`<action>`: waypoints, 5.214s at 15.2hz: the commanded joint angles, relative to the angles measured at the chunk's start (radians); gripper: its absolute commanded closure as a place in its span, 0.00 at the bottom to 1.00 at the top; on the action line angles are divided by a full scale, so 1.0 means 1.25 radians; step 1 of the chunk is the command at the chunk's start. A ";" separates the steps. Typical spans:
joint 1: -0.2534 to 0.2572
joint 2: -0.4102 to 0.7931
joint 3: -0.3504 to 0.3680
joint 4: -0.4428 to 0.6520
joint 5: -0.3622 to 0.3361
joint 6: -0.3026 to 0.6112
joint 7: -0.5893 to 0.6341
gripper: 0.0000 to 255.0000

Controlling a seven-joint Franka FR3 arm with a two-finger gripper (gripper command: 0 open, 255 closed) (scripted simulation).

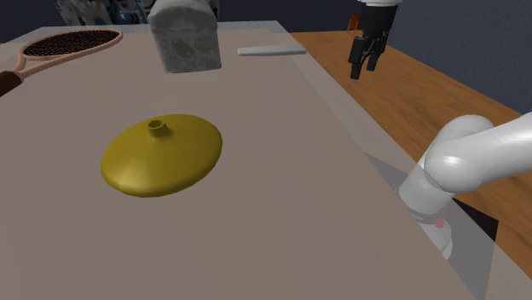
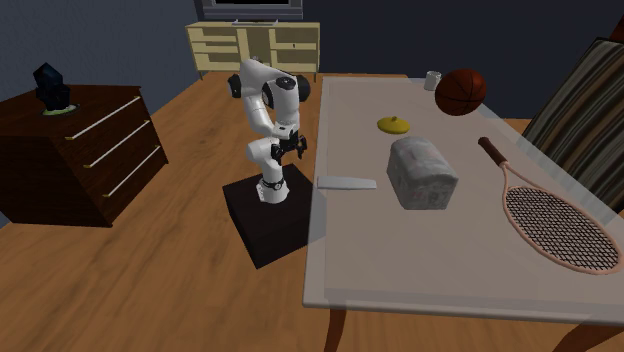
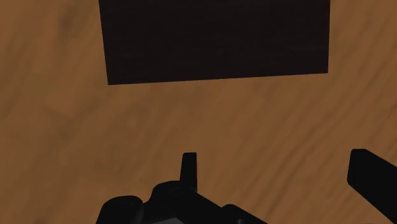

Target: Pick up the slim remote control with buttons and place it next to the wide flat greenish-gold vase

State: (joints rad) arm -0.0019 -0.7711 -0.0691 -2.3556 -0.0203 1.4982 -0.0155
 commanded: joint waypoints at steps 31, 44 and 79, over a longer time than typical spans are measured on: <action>0.193 0.625 -0.027 0.611 0.008 0.084 -0.652 0.00; 0.193 0.621 -0.027 0.589 0.008 0.102 -0.652 1.00; 0.205 0.736 -0.021 1.046 0.019 -0.242 -0.632 1.00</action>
State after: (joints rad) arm 0.2419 0.1858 -0.1015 -0.9961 0.0084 1.1810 -0.8218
